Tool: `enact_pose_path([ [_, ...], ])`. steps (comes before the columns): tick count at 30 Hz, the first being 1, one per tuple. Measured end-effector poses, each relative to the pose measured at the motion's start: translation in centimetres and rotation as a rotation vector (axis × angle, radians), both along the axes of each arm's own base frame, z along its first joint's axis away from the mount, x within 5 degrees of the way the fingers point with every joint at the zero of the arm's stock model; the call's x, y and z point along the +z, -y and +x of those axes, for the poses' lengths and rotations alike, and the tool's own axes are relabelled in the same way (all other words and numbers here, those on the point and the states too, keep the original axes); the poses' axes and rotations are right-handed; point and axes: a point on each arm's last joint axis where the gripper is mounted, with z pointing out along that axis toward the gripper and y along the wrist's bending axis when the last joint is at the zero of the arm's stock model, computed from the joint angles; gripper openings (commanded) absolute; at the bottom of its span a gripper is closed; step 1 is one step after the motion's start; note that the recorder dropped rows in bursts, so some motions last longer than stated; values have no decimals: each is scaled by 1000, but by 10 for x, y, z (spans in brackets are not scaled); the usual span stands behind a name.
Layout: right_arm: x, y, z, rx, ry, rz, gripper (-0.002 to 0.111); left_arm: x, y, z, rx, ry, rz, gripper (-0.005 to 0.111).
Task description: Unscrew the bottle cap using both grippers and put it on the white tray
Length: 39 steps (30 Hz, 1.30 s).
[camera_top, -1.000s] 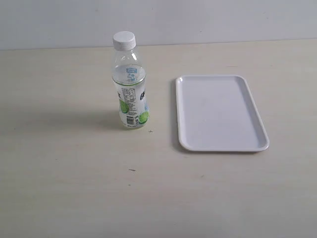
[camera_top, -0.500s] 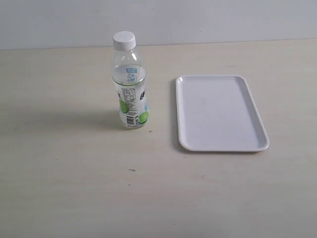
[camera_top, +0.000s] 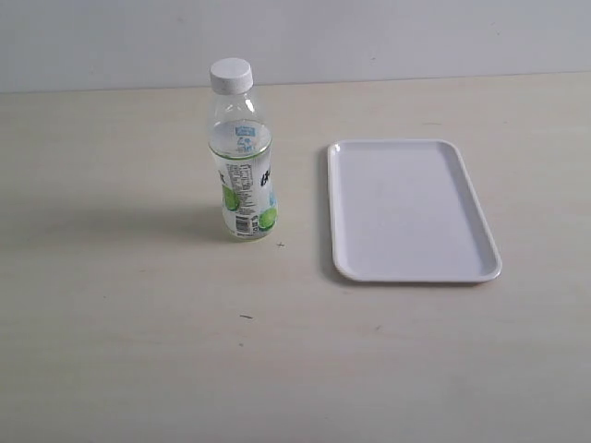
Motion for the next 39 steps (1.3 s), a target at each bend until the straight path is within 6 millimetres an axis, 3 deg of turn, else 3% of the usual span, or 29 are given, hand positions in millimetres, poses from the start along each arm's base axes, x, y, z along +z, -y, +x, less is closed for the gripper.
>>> enact_pose_path([
  [2, 0, 0, 0, 2, 6, 28, 0, 25, -3, -16, 35, 286, -9, 0],
  [5, 1, 0, 0, 9, 26, 132, 0, 76, -3, -21, 66, 376, 37, 0],
  [6, 1, 0, 0, 14, 35, 201, 0, 102, 0, -8, 88, 335, 114, 0],
  [7, 1, 0, 0, 16, 37, 222, 0, 112, 3, 3, 92, 301, 159, 0],
  [9, 1, 0, 0, 17, 41, 247, 0, 124, 11, 46, 72, 159, 299, 0],
  [10, 1, 0, 0, 18, 44, 254, 0, 117, 18, 78, 28, 45, 381, 0],
  [11, 2, 0, 0, 18, 54, 256, 0, 109, 21, 95, -1, -19, 418, 0],
  [12, 4, 1, 0, 16, 82, 255, 0, 89, 28, 124, -57, -123, 499, 0],
  [15, 7, 1, -1, 15, 112, 254, 0, 50, 41, 164, -184, -251, 649, 0],
  [19, 7, 1, -1, 15, 112, 255, 0, -5, 55, 196, -376, -362, 754, 0],
  [28, 6, 1, -1, 16, 105, 261, 0, -77, 68, 239, -560, -426, 740, 0],
  [34, 6, 1, -1, 16, 103, 261, 0, -124, 73, 244, -604, -384, 913, 0],
  [39, 6, 1, -1, 16, 101, 261, 0, -157, 76, 246, -668, -381, 933, 0],
])
